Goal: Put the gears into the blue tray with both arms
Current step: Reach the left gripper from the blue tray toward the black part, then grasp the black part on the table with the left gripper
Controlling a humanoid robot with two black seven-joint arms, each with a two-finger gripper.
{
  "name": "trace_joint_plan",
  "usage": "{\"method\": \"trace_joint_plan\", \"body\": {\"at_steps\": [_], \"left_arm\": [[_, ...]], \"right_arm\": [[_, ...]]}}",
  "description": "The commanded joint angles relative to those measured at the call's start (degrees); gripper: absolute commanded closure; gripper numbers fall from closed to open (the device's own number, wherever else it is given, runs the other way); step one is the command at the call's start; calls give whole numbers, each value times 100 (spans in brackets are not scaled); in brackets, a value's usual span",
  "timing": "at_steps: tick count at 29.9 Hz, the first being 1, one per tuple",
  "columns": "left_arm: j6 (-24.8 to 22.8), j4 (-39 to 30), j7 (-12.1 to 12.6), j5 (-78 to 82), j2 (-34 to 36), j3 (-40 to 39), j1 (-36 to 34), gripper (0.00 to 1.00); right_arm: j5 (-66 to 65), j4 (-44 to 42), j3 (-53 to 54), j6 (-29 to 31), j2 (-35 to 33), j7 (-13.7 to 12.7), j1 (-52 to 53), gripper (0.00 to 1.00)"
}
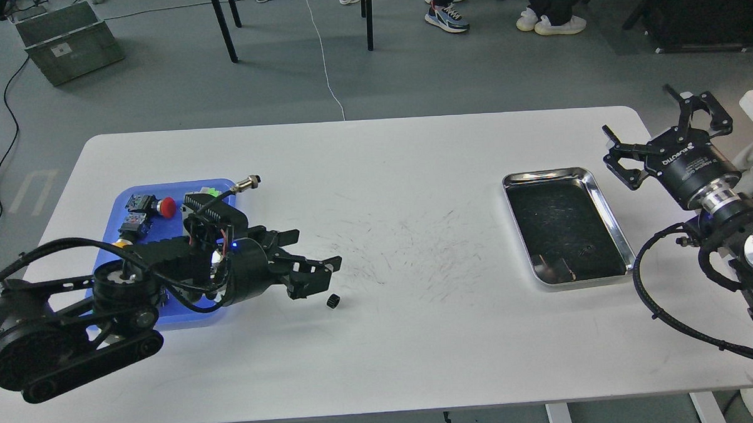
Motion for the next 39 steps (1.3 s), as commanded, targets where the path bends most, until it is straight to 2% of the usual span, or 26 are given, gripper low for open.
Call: {"method": "trace_joint_plan", "body": {"at_steps": [1, 6, 15, 22, 26, 31, 34, 37, 39], "left_arm": [[-2, 45, 396, 430, -152, 66, 172, 4], [6, 255, 563, 1178, -459, 5, 656, 11], [6, 414, 590, 1319, -583, 5, 779, 26], [-2, 414, 590, 1311, -583, 5, 858, 47], [-2, 414, 643, 1311, -627, 5, 858, 52], [-20, 414, 704, 1302, -662, 5, 867, 71], [-11, 414, 713, 1284, -644, 5, 867, 76], [-11, 414, 713, 1276, -636, -4, 919, 88], [-11, 405, 704, 1267, -627, -13, 946, 91]], "right_arm": [[0, -198, -82, -1, 29, 14, -11, 1], [0, -243, -91, -1, 64, 23, -19, 1], [0, -190, -56, -1, 38, 23, -11, 1], [0, -225, -65, -1, 29, 23, -11, 1], [0, -243, -65, -1, 11, 32, -19, 1], [0, -243, -65, -1, 3, 23, -19, 1], [0, -243, -56, -1, 3, 32, -19, 1], [0, -243, -56, -1, 3, 32, -19, 1], [0, -243, -65, -1, 3, 32, -19, 1]]}}
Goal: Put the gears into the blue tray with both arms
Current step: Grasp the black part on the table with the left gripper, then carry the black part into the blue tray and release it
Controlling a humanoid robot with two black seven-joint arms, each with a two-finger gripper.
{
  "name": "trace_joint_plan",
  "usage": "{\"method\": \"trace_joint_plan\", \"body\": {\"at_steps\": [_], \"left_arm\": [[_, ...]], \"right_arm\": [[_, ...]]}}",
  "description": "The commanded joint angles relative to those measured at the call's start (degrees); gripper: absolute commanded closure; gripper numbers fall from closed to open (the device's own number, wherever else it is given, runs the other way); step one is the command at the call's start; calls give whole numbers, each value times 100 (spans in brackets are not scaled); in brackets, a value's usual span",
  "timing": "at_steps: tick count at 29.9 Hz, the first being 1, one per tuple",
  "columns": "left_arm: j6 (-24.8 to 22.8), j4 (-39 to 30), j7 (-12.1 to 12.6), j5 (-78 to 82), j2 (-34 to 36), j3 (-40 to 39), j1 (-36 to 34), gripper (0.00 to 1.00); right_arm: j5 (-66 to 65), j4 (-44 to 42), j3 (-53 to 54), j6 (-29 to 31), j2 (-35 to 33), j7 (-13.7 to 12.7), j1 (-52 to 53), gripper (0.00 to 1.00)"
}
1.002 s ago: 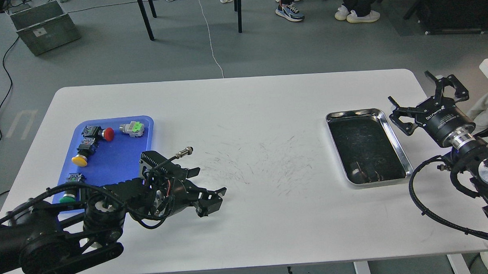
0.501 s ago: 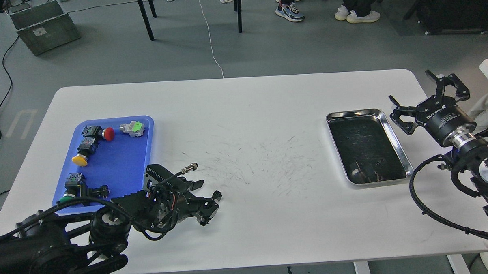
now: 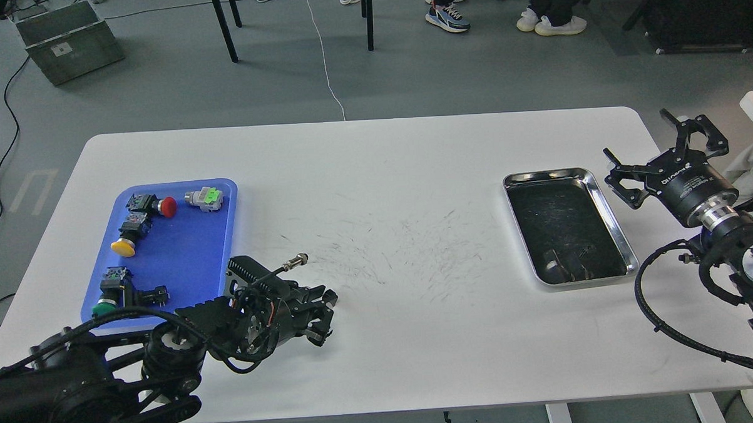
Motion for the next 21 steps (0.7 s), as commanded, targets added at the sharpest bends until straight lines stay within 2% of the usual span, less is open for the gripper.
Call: {"method": "trace_joint_plan", "body": {"at_steps": [1, 6, 17, 19, 21], "left_arm": [[12, -9, -19, -22, 27, -16, 42, 93], [83, -158, -80, -101, 167, -454, 33, 93], [109, -703, -115, -1374, 1529, -2019, 15, 93], [275, -677, -124, -1830, 1653, -2178, 59, 92], [643, -642, -159, -2384, 1715, -2179, 155, 92]], "right_arm": [[0, 0, 3, 0, 0, 1, -2, 1], [0, 18, 12, 0, 0, 1, -2, 1], [9, 71, 21, 0, 0, -8, 7, 1], [9, 71, 4, 0, 0, 0, 7, 1], [9, 71, -14, 0, 0, 1, 7, 1]]}}
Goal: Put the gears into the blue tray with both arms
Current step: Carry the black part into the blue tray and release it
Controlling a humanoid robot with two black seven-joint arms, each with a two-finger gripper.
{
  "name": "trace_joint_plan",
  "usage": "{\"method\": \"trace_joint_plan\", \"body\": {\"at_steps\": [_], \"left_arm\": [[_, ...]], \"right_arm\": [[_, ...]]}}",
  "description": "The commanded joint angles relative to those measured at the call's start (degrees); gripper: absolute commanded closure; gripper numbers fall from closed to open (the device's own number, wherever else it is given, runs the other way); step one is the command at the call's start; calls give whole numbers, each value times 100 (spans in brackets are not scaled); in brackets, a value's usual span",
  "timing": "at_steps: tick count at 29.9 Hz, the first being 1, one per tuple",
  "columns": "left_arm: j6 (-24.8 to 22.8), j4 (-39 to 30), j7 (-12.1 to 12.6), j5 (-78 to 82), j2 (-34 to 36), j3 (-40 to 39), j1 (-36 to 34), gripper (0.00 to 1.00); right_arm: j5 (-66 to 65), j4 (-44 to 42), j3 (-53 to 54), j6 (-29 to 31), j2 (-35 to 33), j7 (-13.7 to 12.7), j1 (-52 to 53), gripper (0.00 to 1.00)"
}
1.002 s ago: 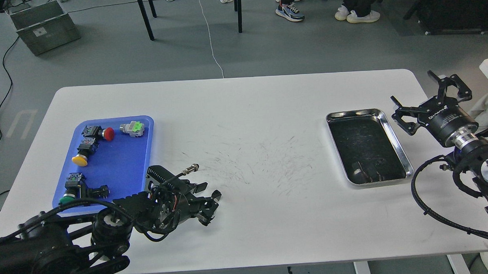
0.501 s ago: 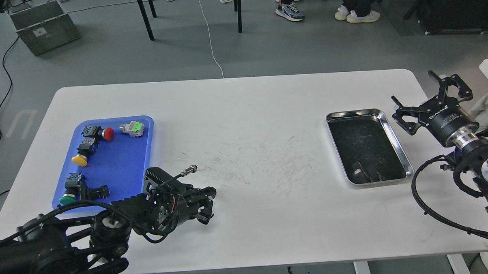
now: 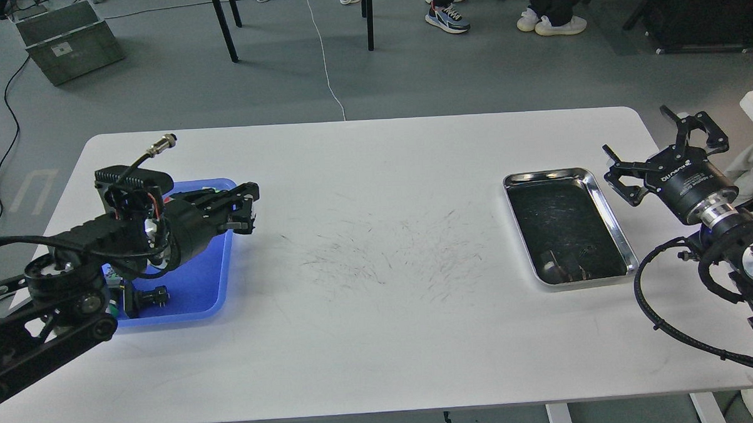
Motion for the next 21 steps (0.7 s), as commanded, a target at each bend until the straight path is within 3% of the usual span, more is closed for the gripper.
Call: {"method": "trace_joint_plan", "body": {"at_steps": [1, 11, 21], "left_arm": [[564, 51, -47, -965, 161, -91, 166, 92], [1032, 252, -73, -2143, 65, -126, 633, 92], [997, 736, -143, -2961, -23, -143, 633, 91]], "right_arm": [[-8, 0, -39, 0, 0, -8, 0, 1], [-8, -35, -47, 0, -8, -9, 26, 1], [-8, -26, -39, 0, -17, -9, 43, 1]]}}
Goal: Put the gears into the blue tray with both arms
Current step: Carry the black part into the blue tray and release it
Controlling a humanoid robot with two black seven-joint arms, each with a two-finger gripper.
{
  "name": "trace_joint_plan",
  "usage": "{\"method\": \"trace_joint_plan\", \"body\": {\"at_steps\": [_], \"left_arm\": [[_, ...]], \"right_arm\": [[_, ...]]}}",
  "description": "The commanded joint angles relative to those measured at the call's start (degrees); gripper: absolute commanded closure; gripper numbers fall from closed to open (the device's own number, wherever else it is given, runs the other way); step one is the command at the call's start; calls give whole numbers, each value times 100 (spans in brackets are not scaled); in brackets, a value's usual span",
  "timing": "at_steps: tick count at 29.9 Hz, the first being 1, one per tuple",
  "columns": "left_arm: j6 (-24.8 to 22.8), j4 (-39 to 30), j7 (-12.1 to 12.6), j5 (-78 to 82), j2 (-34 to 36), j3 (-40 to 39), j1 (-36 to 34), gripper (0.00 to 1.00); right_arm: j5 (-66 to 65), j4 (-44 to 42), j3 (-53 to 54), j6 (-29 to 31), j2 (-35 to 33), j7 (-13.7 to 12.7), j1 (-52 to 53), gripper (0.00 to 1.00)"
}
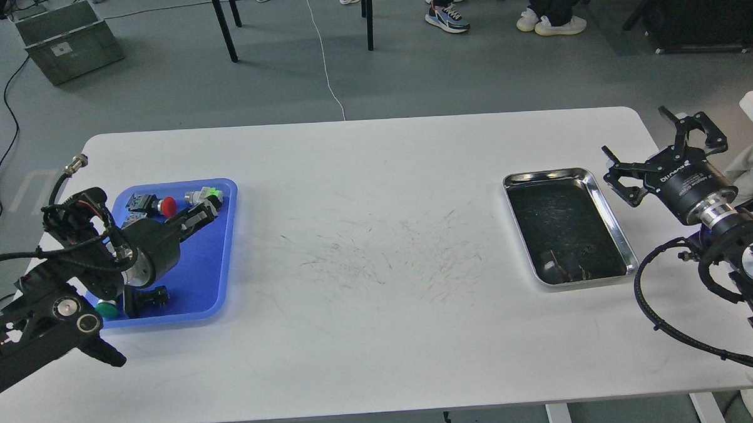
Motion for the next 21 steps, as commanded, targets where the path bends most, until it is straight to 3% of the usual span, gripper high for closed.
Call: {"method": "trace_joint_plan", "body": {"at_steps": [1, 7, 17, 21], "left_arm": [[-24, 191, -6, -424, -10, 0, 1, 91], [-111, 639, -15, -926, -36, -17, 1, 90], [-533, 2053, -6, -1400, -853, -368, -17, 89], [-613, 2318, 3, -1497, -942, -422, -17, 87]], "right_arm": [[0, 8, 2, 0, -8, 0, 36, 1], [0, 8, -7, 0, 1, 0, 36, 1], [-9, -18, -16, 0, 1, 0, 45, 1], [-9, -18, -16, 0, 1, 0, 45, 1]]}}
